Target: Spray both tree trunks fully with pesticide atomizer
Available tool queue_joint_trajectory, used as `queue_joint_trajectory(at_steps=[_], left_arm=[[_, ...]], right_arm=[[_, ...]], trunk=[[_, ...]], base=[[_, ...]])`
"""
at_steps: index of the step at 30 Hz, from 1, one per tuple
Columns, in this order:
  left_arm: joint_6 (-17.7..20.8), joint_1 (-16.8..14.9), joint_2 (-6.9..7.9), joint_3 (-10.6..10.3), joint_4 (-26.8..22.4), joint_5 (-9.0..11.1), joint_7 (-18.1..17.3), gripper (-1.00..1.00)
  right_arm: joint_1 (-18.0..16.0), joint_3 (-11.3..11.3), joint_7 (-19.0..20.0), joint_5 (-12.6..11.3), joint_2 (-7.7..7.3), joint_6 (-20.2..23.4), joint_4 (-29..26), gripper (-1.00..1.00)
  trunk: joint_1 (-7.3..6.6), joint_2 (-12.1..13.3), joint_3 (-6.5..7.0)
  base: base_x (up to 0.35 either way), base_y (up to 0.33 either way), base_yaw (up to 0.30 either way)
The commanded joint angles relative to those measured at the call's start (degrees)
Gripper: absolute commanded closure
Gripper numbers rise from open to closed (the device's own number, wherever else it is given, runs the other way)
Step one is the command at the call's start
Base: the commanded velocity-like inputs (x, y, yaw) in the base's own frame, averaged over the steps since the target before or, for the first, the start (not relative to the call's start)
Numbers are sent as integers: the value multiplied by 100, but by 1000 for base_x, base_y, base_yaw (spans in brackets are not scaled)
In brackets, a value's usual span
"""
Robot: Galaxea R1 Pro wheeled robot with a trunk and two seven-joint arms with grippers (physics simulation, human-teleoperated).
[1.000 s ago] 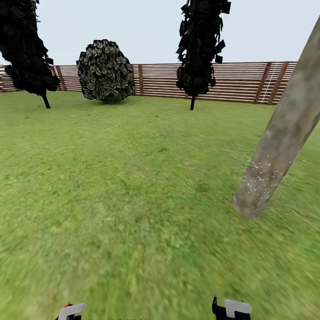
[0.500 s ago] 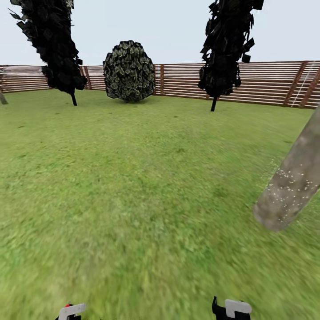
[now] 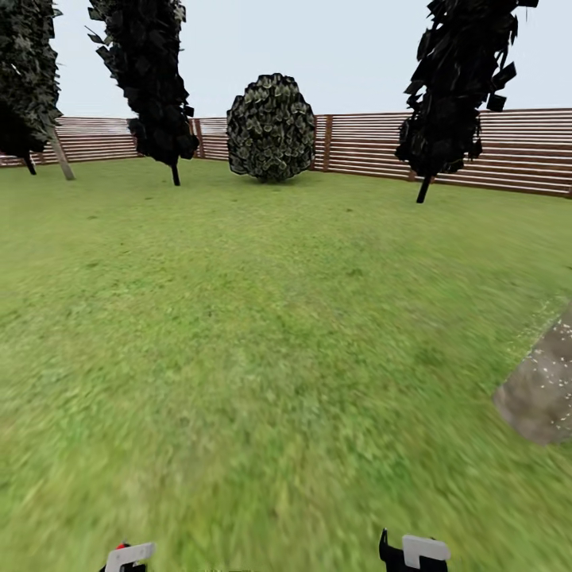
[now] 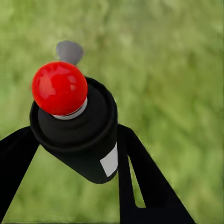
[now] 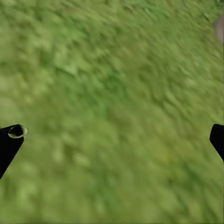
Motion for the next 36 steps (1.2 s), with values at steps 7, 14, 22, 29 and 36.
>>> queue_joint_trajectory(at_steps=[7, 14, 22, 29, 36], left_arm=[[3, 0, 0, -4, 0, -4, 0, 100], [3, -2, -7, -6, -9, 42, -2, 100], [-4, 0, -97, -1, -9, 19, -4, 100], [-6, 0, -84, 3, 0, 37, 0, 100], [-14, 0, -54, 5, 0, 44, 3, 100]], right_arm=[[0, 1, 4, 0, 0, 0, 0, -100], [0, 1, 2, 0, 0, 0, 0, -100], [0, 0, 2, 0, 0, 0, 0, -100], [0, 1, -3, 0, 0, 0, 0, -100], [0, 1, -1, 0, 0, 0, 0, -100]], trunk=[[0, 0, 0], [0, 0, 0], [0, 0, 0], [0, 0, 0], [0, 0, 0]], base=[[0, 0, 284], [0, 0, 283], [0, 0, 284], [0, 0, 284], [0, 0, 284]])
